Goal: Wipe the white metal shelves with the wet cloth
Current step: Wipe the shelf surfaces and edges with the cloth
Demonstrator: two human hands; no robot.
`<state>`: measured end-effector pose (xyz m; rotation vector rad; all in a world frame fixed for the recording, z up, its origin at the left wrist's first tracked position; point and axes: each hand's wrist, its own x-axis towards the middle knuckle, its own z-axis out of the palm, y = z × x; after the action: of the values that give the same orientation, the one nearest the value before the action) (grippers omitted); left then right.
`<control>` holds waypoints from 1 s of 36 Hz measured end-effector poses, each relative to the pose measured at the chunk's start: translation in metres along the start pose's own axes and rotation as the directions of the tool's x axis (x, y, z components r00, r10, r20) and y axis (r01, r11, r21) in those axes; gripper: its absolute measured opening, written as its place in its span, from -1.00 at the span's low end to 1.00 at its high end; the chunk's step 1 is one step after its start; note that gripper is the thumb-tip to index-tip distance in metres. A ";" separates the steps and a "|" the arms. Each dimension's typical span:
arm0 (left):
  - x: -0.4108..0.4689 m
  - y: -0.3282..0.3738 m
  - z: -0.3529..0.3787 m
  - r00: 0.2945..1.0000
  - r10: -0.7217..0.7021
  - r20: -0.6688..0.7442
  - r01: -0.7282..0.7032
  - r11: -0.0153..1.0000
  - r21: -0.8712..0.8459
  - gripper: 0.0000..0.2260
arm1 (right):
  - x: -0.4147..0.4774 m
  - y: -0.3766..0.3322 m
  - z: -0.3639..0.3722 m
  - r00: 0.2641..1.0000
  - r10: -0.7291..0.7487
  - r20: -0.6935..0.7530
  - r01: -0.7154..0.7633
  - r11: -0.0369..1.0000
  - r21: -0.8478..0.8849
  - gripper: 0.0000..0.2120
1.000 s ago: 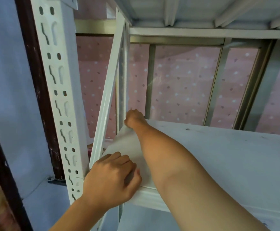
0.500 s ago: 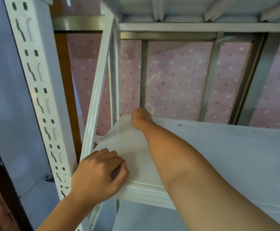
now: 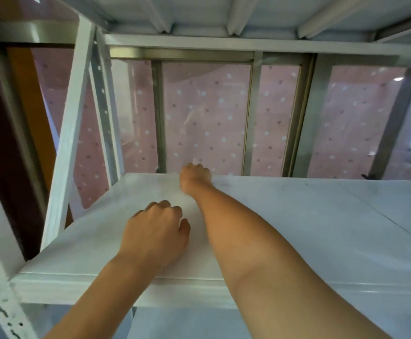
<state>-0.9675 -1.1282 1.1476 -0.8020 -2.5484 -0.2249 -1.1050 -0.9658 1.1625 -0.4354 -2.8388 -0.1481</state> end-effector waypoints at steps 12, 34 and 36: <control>0.011 0.084 0.016 1.000 -0.012 -0.025 0.011 0.998 -0.062 -0.74 | -0.013 0.076 0.001 0.999 -0.040 0.002 0.040 0.997 -0.065 -0.58; 0.023 0.231 0.025 0.999 -0.036 0.002 0.036 0.999 -0.013 -0.74 | -0.058 0.222 0.001 0.995 -0.081 -0.059 0.074 0.990 -0.117 -0.68; 0.025 0.239 0.024 1.000 -0.027 0.009 0.027 1.000 -0.012 -0.74 | -0.061 0.230 0.000 0.995 -0.079 -0.068 0.071 0.992 -0.105 -0.67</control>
<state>-0.8565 -0.9136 1.1423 -0.7753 -2.5694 -0.2466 -0.9785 -0.7641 1.1595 -0.3369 -2.7865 -0.3183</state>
